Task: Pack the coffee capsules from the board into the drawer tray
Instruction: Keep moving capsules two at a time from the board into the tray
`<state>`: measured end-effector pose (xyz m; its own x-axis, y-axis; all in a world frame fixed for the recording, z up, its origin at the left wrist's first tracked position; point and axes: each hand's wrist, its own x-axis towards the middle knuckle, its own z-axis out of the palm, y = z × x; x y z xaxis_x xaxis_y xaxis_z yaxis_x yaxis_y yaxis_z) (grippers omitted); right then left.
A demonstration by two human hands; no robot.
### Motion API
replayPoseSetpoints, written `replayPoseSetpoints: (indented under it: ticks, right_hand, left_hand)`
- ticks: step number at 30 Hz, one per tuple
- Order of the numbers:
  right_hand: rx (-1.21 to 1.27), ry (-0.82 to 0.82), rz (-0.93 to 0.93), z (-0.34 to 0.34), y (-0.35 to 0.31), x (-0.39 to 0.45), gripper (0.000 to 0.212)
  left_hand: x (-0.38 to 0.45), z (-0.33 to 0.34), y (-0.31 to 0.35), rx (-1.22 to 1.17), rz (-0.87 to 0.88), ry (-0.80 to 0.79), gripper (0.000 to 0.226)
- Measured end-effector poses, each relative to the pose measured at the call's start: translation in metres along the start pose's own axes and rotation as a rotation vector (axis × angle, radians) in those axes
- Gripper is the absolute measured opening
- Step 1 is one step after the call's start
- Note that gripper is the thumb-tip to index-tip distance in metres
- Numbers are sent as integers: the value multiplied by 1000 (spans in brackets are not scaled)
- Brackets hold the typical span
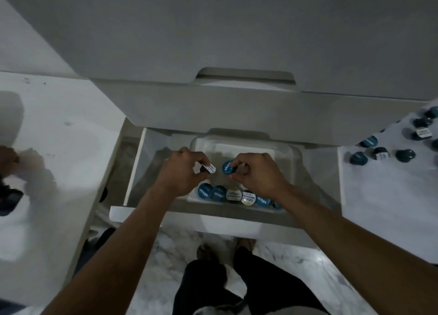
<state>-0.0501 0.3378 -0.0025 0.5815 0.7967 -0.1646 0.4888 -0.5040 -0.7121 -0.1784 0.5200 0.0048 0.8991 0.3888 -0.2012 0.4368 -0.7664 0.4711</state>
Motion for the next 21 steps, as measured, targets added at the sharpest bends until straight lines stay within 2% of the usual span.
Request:
replayPoseSetpoints:
  ticks: [8, 21]
  right_hand:
    - [10, -84, 39, 20, 4, 23, 20]
    - [70, -94, 42, 24, 17, 22, 25]
  left_hand:
    - [22, 11, -16, -54, 104, -114, 22]
    - [30, 20, -19, -48, 70, -197, 21]
